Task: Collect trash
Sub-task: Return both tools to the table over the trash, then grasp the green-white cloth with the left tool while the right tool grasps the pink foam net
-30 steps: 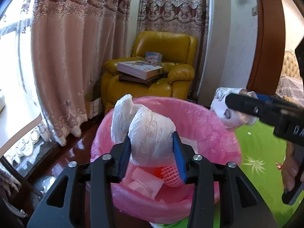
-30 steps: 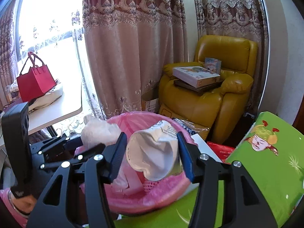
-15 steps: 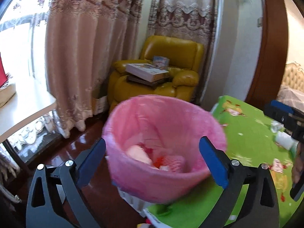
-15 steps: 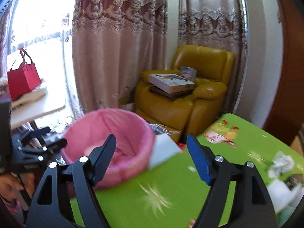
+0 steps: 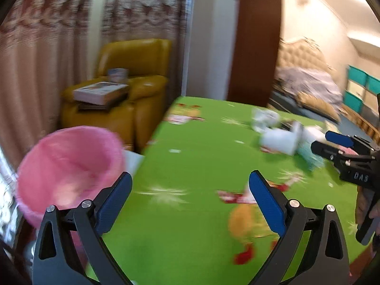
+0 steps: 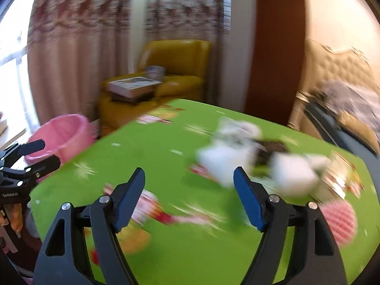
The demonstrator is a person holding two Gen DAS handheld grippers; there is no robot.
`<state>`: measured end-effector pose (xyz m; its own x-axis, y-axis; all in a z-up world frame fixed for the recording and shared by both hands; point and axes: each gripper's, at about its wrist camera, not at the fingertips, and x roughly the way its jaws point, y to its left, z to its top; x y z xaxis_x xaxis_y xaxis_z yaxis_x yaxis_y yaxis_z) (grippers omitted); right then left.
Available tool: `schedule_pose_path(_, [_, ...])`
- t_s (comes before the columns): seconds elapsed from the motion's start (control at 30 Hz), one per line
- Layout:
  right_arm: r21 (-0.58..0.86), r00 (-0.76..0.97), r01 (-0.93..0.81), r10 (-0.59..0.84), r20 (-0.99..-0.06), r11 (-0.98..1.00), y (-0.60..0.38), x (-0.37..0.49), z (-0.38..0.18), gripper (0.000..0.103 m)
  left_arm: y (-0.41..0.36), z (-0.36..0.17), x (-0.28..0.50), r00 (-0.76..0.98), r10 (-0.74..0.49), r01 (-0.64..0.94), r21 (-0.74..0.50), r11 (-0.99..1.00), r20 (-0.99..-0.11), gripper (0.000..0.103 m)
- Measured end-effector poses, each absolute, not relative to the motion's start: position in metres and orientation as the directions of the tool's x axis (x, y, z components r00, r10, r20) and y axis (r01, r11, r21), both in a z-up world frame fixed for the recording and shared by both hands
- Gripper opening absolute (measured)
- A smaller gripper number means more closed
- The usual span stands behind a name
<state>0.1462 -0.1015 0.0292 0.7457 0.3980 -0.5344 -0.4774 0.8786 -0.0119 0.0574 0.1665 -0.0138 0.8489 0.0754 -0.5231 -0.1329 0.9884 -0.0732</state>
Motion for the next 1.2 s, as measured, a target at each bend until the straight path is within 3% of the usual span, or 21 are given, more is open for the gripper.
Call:
schedule_pose_path(0.33, [0.062,0.825,-0.200,0.202,-0.527,0.978,-0.256,0.141,0.023,0.074,0.064,-0.028,0.097,0.829,-0.064,0.050,-0.040,0.998,-0.555,0.093])
schedule_pose_path(0.4, [0.068,0.826,-0.171,0.181,-0.534,0.983,-0.273,0.143,0.021,0.069,0.048,-0.029,0.103,0.827,-0.083,0.077,-0.033,0.996,-0.556,0.093])
schedule_pose_path(0.53, [0.110,0.802,-0.127,0.167,-0.573,0.986,-0.292,0.156,0.011,0.058,0.020,-0.032,0.115,0.817,-0.117,0.131,-0.016,0.991,-0.564,0.093])
schedule_pose_path(0.73, [0.119,0.773,-0.169,0.206,-0.600,0.978,-0.276,0.177,0.001,0.057,-0.001,-0.041,0.133,0.800,-0.120,0.153,0.006,0.988,-0.588,0.093])
schedule_pose_path(0.87, [0.126,0.748,-0.208,0.240,-0.618,0.970,-0.268,0.188,-0.003,0.044,-0.002,-0.045,0.143,0.788,-0.121,0.145,-0.009,0.989,-0.603,0.093])
schedule_pose_path(0.97, [0.098,0.758,-0.234,0.245,-0.604,0.967,-0.262,0.179,-0.004,0.024,-0.003,-0.046,0.151,0.782,-0.128,0.138,-0.030,0.990,-0.610,0.093])
schedule_pose_path(1.03, [0.105,0.769,-0.245,0.259,-0.584,0.964,-0.264,0.168,-0.001,0.018,-0.004,-0.047,0.157,0.775,-0.132,0.132,-0.047,0.990,-0.618,0.093])
schedule_pose_path(1.2, [0.086,0.804,-0.222,0.232,-0.547,0.971,-0.272,0.144,0.001,0.014,-0.017,-0.049,0.180,0.761,-0.151,0.123,-0.088,0.989,-0.631,0.093])
